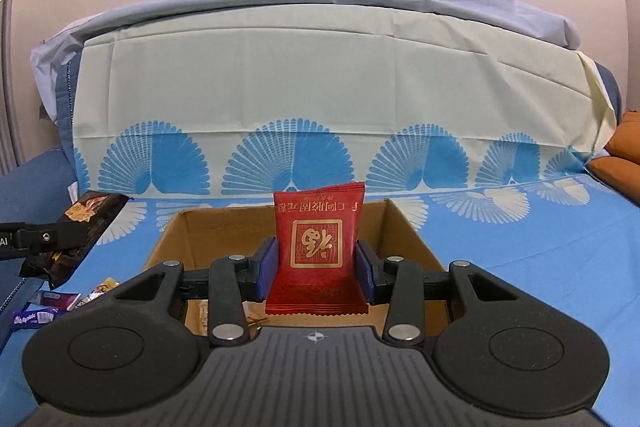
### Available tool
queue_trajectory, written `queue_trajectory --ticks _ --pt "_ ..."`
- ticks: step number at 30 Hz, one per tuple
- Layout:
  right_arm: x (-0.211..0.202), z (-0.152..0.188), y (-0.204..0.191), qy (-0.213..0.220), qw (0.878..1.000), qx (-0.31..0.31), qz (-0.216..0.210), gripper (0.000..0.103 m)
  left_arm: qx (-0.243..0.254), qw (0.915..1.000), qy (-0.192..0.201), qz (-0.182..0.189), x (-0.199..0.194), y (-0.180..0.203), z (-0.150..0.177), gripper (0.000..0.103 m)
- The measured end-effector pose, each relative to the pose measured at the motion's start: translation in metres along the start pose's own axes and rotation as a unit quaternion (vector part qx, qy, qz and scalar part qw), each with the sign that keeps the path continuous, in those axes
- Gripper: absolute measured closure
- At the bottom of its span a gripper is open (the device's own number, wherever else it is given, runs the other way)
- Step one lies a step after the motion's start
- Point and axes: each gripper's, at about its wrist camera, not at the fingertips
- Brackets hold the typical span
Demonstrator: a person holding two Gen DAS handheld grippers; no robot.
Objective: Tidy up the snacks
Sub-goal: 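Lift both held snacks and carry them over the cardboard box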
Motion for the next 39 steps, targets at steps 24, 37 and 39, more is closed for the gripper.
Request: queue_trajectory --ticks 24,37,39 --pt "0.002 -0.003 0.009 0.001 0.999 0.014 0.035 0.061 0.024 0.9967 -0.006 0.077 0.028 0.068 0.015 0.064" --pt "0.003 -0.002 0.010 0.005 0.998 0.023 0.050 0.060 0.008 0.9967 0.001 0.081 0.036 0.069 0.011 0.064" --pt "0.003 -0.002 0.010 0.004 0.998 0.025 0.052 0.060 0.006 0.9966 0.003 0.082 0.035 0.070 0.010 0.064"
Point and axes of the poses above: each gripper's, at about its wrist camera, not at the fingertips, and x roughly the way its jaws point, y to its right, z to its underside, and after that the axes turned 3 degrees about -z, right-handed
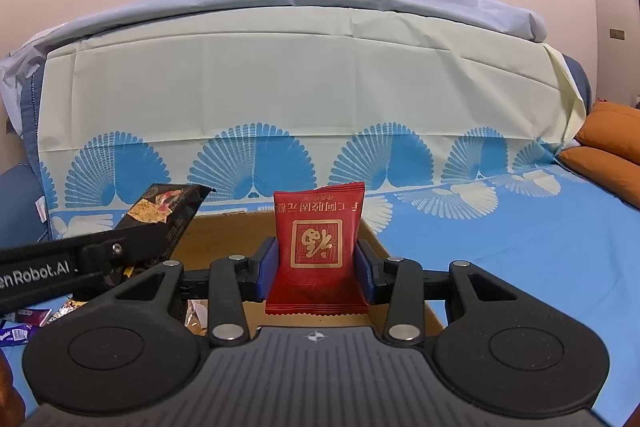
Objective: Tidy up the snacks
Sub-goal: 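Lift both held snacks and carry them over the cardboard box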
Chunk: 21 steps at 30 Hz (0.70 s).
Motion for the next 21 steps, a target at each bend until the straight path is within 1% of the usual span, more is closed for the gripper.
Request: queue_trajectory --ticks 21 --pt "0.0038 0.0009 -0.0045 -0.002 1.000 0.000 0.001 0.060 -0.013 0.9999 0.008 0.004 -0.0068 -0.0038 -0.0047 0.064"
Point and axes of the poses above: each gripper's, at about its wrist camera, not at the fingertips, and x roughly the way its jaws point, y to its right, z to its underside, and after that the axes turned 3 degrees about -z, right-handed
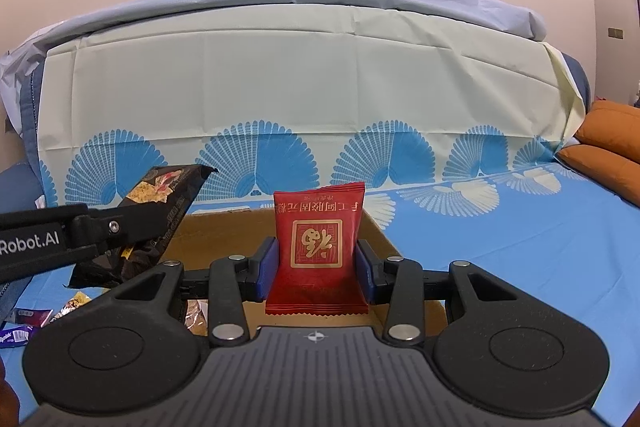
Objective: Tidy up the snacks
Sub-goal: 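Lift both held snacks and carry them over the cardboard box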
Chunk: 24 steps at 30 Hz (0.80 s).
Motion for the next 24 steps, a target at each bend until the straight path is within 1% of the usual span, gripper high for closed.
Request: queue_trajectory --ticks 24 --pt "0.0010 -0.0007 0.0039 0.005 1.000 0.003 0.001 0.061 -0.002 1.0000 0.002 -0.001 0.0007 0.0017 -0.0016 0.064"
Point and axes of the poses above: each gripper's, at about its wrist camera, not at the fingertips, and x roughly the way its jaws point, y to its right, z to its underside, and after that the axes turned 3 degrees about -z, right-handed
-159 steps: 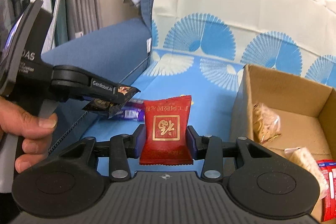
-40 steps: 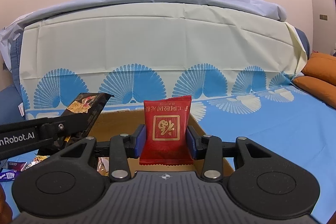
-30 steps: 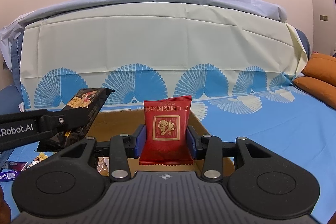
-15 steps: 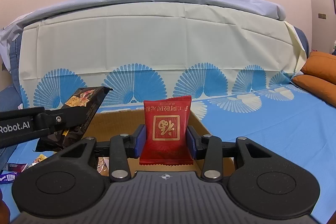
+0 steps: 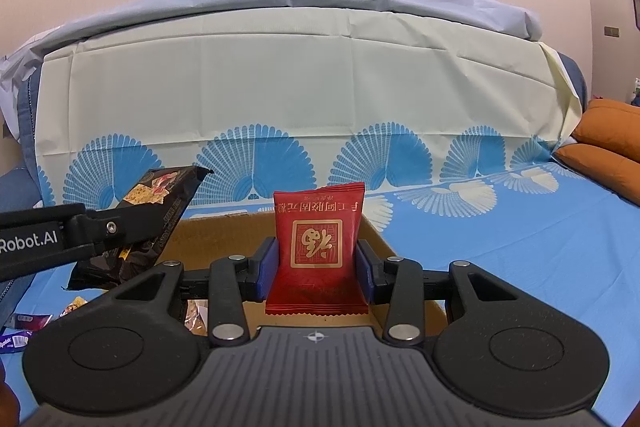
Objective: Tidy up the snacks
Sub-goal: 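Lift both held snacks and carry them over the cardboard box, then open both tools to drop the red pack and cracker pack into box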
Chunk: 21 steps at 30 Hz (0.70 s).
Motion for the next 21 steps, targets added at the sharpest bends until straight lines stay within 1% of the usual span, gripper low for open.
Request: queue_trajectory --ticks 10,14,15,16,17,20,21 --pt "-0.001 0.001 -0.001 0.000 1.000 0.001 0.000 0.060 -0.004 1.0000 0.002 -0.002 -0.001 0.001 0.001 0.064" --pt "0.000 0.001 -0.001 -0.002 1.000 0.000 -0.002 0.060 -0.005 1.0000 -0.004 0.000 0.000 0.000 0.000 0.064" --pt "0.000 0.001 -0.001 -0.005 1.000 -0.001 -0.003 0.060 -0.006 0.9999 -0.011 0.003 0.001 -0.001 0.000 0.064" --pt "0.002 0.001 -0.001 -0.011 1.000 -0.003 -0.005 0.060 -0.008 0.9999 -0.014 0.002 0.002 -0.002 0.000 0.059" --pt "0.005 0.002 -0.001 -0.020 1.000 -0.002 -0.006 0.059 -0.008 0.9998 -0.016 0.000 0.002 -0.003 0.001 0.052" --pt "0.015 0.005 -0.003 -0.053 0.999 0.000 -0.009 0.056 -0.005 0.9999 -0.012 -0.007 -0.002 -0.007 0.000 0.052" --pt "0.016 0.006 -0.004 -0.057 0.998 0.005 -0.008 0.056 -0.003 0.9999 -0.010 -0.009 -0.004 -0.009 -0.001 0.052"
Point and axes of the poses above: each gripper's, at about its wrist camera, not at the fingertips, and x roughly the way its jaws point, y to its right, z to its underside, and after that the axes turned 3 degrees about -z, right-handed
